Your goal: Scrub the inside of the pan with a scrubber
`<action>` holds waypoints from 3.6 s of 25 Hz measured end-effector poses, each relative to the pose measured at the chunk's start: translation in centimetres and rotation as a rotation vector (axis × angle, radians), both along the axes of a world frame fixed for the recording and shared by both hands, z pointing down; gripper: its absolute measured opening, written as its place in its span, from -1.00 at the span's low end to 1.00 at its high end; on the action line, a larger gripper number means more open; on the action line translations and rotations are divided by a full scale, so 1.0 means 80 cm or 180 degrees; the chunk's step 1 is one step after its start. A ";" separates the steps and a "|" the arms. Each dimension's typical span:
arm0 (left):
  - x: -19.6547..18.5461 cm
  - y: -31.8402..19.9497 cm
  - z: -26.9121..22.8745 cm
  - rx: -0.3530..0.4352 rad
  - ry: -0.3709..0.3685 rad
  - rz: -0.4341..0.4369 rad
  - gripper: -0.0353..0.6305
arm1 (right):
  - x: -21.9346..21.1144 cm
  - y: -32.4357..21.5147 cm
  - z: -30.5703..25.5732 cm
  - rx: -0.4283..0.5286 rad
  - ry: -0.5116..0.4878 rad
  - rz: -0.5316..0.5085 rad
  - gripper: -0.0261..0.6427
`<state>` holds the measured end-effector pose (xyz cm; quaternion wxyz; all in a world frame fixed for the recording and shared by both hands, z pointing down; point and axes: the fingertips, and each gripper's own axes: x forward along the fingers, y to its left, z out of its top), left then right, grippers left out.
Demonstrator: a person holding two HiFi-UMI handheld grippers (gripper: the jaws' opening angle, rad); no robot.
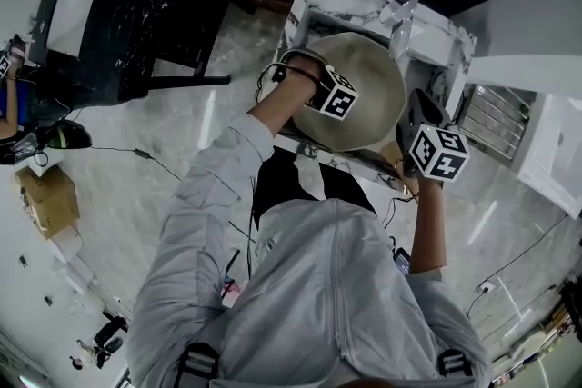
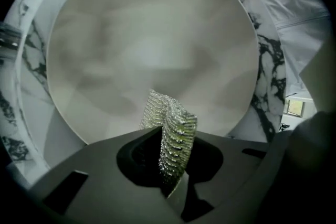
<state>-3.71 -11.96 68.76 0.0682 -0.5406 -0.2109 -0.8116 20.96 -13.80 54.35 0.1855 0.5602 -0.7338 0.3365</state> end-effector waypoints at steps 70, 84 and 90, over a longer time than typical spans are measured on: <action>0.247 0.031 0.009 -0.0418 0.2307 -0.0611 -0.70 | 0.044 0.039 0.015 -0.0124 -0.0052 0.0189 -0.81; 0.202 0.129 -0.031 -0.1581 0.2065 -0.0124 -0.70 | 0.030 0.052 0.016 -0.0104 -0.0092 0.0164 -0.82; 0.155 0.158 -0.028 -0.1899 0.1483 -0.0030 -0.70 | 0.024 0.056 0.016 -0.0096 -0.0098 0.0105 -0.81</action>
